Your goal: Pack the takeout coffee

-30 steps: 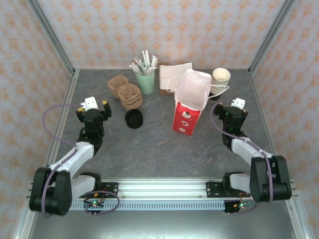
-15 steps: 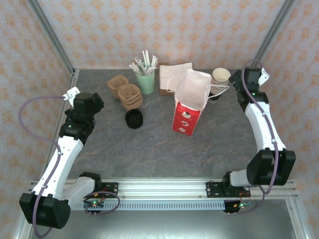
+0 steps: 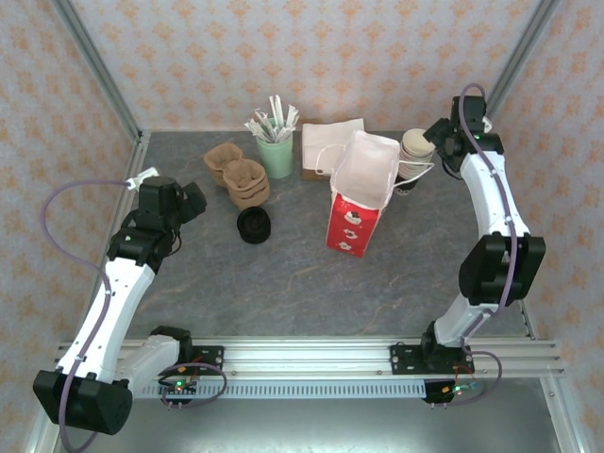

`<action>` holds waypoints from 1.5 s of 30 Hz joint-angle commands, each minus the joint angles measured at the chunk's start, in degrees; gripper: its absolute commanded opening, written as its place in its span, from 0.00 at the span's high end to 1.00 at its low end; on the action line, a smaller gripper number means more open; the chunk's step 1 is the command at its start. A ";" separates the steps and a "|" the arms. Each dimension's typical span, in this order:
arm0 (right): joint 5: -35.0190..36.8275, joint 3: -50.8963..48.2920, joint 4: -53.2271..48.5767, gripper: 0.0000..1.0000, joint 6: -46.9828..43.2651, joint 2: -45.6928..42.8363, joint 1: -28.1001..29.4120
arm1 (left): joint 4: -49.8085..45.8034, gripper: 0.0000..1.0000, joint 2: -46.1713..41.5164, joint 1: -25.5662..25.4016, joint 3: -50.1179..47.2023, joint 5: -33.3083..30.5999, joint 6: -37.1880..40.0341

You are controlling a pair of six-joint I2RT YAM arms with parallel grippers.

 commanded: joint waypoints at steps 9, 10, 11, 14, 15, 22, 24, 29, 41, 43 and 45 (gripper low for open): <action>-1.49 2.51 -2.65 0.37 -1.41 2.83 -0.28 | -3.44 0.00 -1.34 -0.64 2.45 1.31 -0.25; -2.10 2.39 -2.53 0.40 -1.50 2.91 -0.28 | -3.48 0.00 -1.42 -0.68 2.57 1.24 -0.25; -2.40 2.48 -2.60 0.43 -1.47 3.08 -0.22 | -3.55 0.00 -1.43 -0.74 2.53 1.32 -0.25; -3.60 2.68 -2.60 0.47 -1.52 3.75 -0.27 | -3.52 0.00 -1.61 -0.69 2.53 1.26 -0.38; -4.08 2.80 -2.61 0.50 -1.40 4.07 -0.25 | -3.51 0.00 -1.58 -0.69 2.62 1.35 -0.35; -5.53 2.53 -1.74 0.57 -1.03 4.15 -0.22 | -4.27 0.00 -2.13 -0.85 2.81 0.92 0.01; -5.49 2.46 -1.73 0.58 -1.05 4.24 -0.22 | -4.41 0.00 -2.30 -0.80 2.79 0.88 -0.05; -5.44 2.00 -1.17 0.63 -0.69 4.13 -0.24 | -4.34 0.00 -2.74 -0.81 2.83 1.03 -0.03; -5.29 1.29 -0.54 0.70 0.01 4.29 -0.24 | -5.27 0.00 -4.04 -0.79 3.30 0.04 0.13; -5.30 0.93 -0.22 0.70 0.24 4.24 -0.28 | -5.24 0.00 -4.37 -0.84 3.37 0.28 0.08; -5.39 0.59 0.35 0.71 0.51 4.25 -0.28 | -5.13 0.00 -4.67 -0.79 3.23 0.42 0.01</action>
